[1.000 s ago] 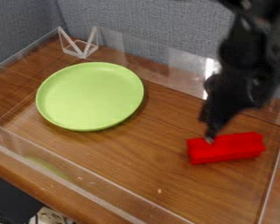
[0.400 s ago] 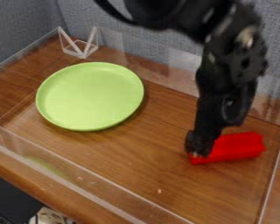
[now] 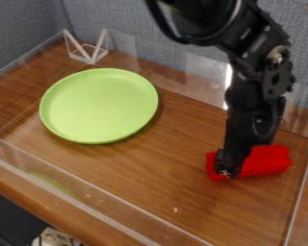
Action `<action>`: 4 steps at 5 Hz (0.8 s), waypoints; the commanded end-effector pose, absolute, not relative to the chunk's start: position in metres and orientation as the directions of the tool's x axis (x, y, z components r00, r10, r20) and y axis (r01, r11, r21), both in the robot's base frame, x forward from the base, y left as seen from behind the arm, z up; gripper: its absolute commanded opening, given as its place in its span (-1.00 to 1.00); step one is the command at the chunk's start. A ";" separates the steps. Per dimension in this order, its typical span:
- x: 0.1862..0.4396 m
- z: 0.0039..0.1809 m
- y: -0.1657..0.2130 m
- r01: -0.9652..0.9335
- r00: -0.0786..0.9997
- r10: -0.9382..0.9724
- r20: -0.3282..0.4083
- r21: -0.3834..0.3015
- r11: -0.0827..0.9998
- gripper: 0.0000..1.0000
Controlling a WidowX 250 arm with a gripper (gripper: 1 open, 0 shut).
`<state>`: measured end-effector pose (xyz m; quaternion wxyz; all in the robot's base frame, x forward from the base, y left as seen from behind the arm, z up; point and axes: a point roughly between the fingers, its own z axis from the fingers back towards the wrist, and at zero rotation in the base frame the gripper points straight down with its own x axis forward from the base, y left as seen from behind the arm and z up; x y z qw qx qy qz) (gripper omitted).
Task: Put the red object on the green plate
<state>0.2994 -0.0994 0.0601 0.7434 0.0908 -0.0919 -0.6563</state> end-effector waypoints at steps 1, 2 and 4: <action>0.318 0.055 -0.096 0.955 0.128 -0.990 0.056 0.262 0.138 1.00; 0.326 0.038 -0.094 0.962 0.134 -0.989 0.066 0.230 0.146 1.00; 0.340 0.032 -0.089 0.951 0.249 -0.964 0.093 0.164 0.261 1.00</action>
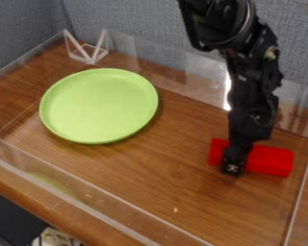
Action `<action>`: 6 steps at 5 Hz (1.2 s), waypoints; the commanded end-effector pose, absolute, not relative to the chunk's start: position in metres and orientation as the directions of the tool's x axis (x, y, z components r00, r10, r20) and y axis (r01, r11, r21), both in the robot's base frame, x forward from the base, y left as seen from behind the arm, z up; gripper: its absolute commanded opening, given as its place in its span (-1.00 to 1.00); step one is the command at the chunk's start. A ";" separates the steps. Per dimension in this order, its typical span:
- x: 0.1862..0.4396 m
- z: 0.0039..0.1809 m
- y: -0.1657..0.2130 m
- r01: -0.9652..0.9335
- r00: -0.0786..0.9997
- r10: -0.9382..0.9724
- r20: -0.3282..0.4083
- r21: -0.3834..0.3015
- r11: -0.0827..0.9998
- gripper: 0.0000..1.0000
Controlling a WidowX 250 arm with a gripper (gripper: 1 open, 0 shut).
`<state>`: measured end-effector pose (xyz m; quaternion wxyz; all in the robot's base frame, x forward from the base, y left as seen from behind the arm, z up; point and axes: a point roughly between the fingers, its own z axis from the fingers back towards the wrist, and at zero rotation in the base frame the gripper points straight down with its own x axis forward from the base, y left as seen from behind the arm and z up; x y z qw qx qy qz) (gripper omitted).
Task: Put the red object on the green plate
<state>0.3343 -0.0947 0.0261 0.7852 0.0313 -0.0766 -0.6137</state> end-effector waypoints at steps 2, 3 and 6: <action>0.338 0.031 -0.100 0.931 0.345 -0.933 0.104 0.083 0.354 -1.00; 0.329 0.031 -0.116 0.946 0.316 -0.943 0.108 0.041 0.322 -1.00; 0.331 0.040 -0.117 0.835 0.550 -0.833 0.056 -0.062 0.547 -1.00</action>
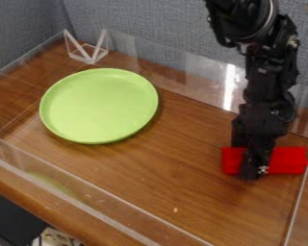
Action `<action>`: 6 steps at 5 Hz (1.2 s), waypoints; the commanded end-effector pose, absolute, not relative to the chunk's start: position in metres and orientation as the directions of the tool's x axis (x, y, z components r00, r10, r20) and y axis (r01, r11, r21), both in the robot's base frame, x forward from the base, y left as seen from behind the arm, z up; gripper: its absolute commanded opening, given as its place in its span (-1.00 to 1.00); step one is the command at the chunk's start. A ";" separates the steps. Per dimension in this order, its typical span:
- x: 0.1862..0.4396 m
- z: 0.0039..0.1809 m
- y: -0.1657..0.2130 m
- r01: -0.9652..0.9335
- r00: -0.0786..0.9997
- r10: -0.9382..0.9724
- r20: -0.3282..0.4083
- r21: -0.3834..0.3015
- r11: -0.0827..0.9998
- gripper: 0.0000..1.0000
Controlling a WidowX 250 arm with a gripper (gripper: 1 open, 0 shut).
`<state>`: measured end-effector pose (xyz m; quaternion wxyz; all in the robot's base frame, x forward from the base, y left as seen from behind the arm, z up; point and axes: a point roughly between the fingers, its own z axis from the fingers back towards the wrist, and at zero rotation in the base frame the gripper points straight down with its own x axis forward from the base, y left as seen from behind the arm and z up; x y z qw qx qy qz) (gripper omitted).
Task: Put the red object on the green plate
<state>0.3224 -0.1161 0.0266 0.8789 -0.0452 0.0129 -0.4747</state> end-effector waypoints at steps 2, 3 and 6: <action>0.322 0.033 -0.124 0.822 0.563 -0.827 0.010 -0.108 0.559 -1.00; 0.312 0.030 -0.122 0.814 0.571 -0.821 -0.003 -0.128 0.567 -1.00; 0.294 0.030 -0.118 0.793 0.581 -0.811 -0.058 -0.182 0.581 -1.00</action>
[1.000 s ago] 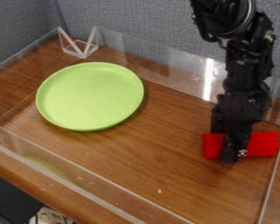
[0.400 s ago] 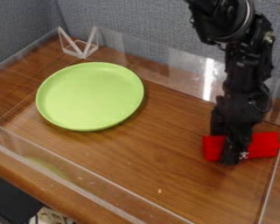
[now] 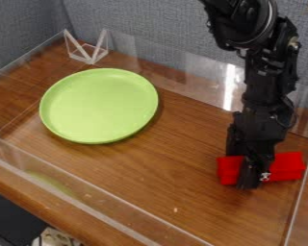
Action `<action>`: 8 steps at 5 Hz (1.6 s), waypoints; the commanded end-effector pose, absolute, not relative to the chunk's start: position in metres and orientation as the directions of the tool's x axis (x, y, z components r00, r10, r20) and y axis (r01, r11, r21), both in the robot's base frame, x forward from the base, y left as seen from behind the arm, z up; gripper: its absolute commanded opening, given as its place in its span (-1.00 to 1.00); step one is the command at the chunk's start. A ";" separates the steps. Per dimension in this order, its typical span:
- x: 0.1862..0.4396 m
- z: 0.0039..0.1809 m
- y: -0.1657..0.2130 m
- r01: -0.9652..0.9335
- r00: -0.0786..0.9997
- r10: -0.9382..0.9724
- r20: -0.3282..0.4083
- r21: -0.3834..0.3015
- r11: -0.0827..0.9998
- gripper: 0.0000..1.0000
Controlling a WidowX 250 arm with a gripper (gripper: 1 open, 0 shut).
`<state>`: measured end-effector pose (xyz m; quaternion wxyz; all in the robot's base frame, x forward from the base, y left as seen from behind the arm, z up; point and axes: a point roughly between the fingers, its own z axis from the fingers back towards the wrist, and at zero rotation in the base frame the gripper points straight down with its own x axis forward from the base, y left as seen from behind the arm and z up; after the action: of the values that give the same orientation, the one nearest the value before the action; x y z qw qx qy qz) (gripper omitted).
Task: Put the red object on the green plate
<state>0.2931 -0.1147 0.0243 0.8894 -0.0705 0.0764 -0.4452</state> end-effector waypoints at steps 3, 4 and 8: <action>0.275 0.071 -0.108 0.735 0.659 -0.748 -0.078 -0.143 0.662 -1.00; 0.274 0.081 -0.094 0.721 0.679 -0.730 -0.079 -0.113 0.683 -1.00; 0.305 0.152 -0.010 0.502 0.863 -0.500 -0.072 0.019 0.865 -1.00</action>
<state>0.3004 -0.0105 0.1359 0.9629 0.0131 0.0605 -0.2627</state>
